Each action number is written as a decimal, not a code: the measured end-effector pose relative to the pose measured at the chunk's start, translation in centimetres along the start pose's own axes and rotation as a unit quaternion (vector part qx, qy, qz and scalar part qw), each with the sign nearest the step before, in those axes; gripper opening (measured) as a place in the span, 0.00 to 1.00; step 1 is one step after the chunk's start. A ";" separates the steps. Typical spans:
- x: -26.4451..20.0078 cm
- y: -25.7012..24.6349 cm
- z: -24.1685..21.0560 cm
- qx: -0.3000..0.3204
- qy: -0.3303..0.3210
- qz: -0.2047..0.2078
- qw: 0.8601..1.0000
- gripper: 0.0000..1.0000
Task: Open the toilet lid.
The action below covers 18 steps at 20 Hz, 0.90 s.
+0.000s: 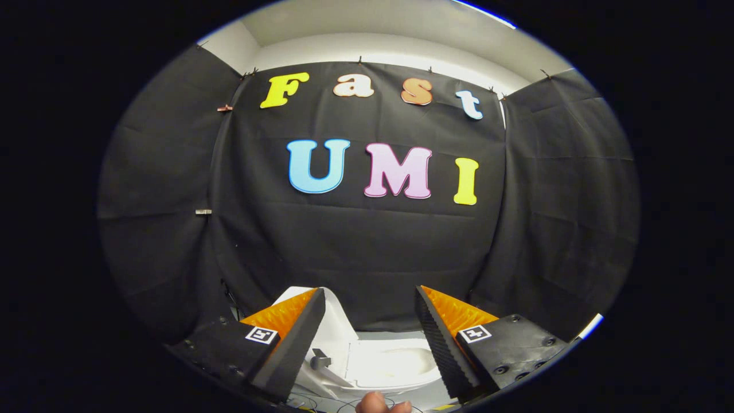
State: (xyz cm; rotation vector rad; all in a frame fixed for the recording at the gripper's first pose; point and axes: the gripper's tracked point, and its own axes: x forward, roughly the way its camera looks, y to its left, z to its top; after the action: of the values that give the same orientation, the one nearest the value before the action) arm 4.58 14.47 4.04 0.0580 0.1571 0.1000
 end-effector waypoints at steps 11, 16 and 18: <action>-2.4 -7.5 3.3 0.014 -0.037 -0.031 0.999 0.99; -3.4 -8.7 3.5 0.011 -0.041 -0.034 0.999 0.99; -3.6 -9.2 3.6 0.007 -0.044 -0.041 0.998 0.98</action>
State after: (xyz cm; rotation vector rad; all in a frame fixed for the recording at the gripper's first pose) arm 2.50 4.79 7.53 0.0696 0.0729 0.0138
